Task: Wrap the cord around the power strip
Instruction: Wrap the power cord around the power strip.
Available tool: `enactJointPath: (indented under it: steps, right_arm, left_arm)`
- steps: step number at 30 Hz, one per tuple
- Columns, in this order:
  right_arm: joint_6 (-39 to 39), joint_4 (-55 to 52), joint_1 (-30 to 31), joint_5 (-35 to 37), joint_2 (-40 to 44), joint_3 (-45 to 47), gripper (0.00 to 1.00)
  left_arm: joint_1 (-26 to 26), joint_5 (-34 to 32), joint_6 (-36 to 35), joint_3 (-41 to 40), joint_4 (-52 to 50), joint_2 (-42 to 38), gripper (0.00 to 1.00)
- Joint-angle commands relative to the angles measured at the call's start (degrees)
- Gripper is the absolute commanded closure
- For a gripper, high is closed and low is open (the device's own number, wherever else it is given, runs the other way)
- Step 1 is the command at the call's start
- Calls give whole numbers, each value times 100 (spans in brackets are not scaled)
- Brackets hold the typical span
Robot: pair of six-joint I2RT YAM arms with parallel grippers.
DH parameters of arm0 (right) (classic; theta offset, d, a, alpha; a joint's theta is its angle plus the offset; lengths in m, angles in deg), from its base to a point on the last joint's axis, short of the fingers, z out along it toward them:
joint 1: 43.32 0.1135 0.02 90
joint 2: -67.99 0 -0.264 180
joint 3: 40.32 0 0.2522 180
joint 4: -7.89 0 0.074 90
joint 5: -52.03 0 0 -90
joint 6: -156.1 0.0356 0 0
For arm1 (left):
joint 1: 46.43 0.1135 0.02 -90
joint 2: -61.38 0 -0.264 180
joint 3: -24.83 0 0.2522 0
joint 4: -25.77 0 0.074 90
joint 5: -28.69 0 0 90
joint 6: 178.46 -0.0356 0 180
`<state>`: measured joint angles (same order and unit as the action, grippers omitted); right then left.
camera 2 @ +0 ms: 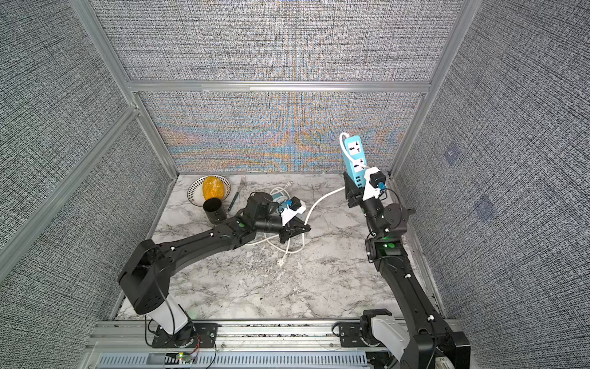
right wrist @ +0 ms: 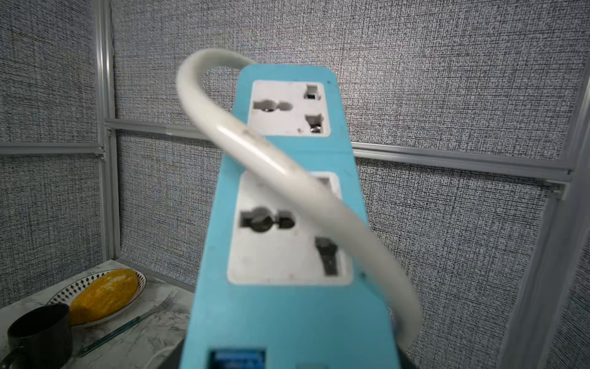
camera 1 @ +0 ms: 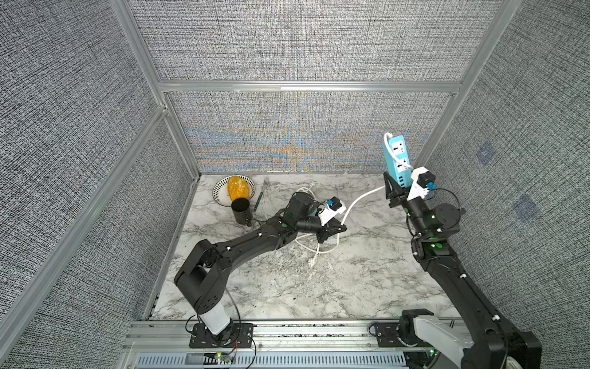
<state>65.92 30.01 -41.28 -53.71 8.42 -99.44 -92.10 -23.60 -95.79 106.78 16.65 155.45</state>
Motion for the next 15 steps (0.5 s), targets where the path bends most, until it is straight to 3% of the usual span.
enactJointPath:
  steps: [1,4,8,11,15]
  right_arm:
    - [-120,-1301,-206,230,-144,-380,100]
    - [-169,-1790,-330,124,-251,-463,100]
    - [-39,-1606,-440,-217,-87,-172,100]
    - [364,-1134,-553,-732,54,116,100]
    - [801,-933,-671,-900,108,200,100]
  left_arm:
    - [5,-800,-1073,215,-1530,-320,100]
    - [12,-1690,-1634,454,-2139,-630,100]
    - [14,-3023,-2021,851,-2566,-707,100]
    - [27,-3460,-2377,1229,-2988,-420,100]
    - [114,-3862,-2521,1536,-3344,-215,100]
